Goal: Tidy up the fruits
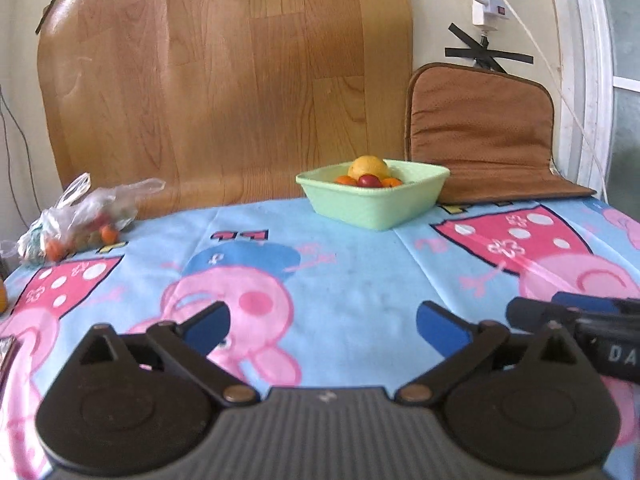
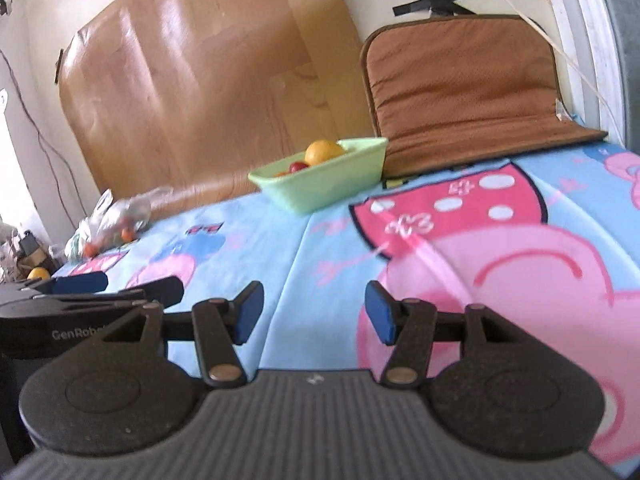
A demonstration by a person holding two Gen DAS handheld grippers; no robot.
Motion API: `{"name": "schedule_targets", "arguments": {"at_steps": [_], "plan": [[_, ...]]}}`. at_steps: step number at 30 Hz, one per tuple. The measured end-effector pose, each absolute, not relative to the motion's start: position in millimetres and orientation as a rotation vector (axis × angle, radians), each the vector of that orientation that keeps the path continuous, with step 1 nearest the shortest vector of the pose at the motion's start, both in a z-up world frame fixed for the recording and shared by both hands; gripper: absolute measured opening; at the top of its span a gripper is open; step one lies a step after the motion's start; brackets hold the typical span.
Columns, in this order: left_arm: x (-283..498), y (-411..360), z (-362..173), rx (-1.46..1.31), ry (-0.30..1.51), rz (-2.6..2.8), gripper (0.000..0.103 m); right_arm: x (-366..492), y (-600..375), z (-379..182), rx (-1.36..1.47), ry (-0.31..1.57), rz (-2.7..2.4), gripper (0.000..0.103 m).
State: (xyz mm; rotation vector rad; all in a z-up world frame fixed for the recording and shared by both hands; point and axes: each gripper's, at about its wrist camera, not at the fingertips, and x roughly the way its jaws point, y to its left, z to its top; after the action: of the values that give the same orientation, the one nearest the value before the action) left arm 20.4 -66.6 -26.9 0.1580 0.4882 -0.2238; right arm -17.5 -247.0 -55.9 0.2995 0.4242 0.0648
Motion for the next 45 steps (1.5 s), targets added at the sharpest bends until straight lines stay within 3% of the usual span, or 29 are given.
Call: {"name": "schedule_targets", "arguments": {"at_steps": [11, 25, 28, 45], "plan": [[-10.5, -52.4, -35.5, 0.139, 0.54, -0.228, 0.103, -46.4, -238.2, -62.2, 0.391, 0.47, 0.074, 0.06], [-69.3, -54.1, -50.4, 0.151, 0.679, -0.17, 0.103, -118.3, -229.2, -62.0, 0.418, 0.47, 0.065, 0.069], [-78.7, -51.6, -47.0, 0.144, 0.671, -0.166, 0.103, -131.1, -227.8, -57.4, 0.39, 0.432, 0.048, 0.076], [-64.3, -45.4, -59.4, 0.1, 0.717, -0.171, 0.103, -117.9, -232.2, -73.8, 0.424, 0.482, 0.072, 0.081]]}}
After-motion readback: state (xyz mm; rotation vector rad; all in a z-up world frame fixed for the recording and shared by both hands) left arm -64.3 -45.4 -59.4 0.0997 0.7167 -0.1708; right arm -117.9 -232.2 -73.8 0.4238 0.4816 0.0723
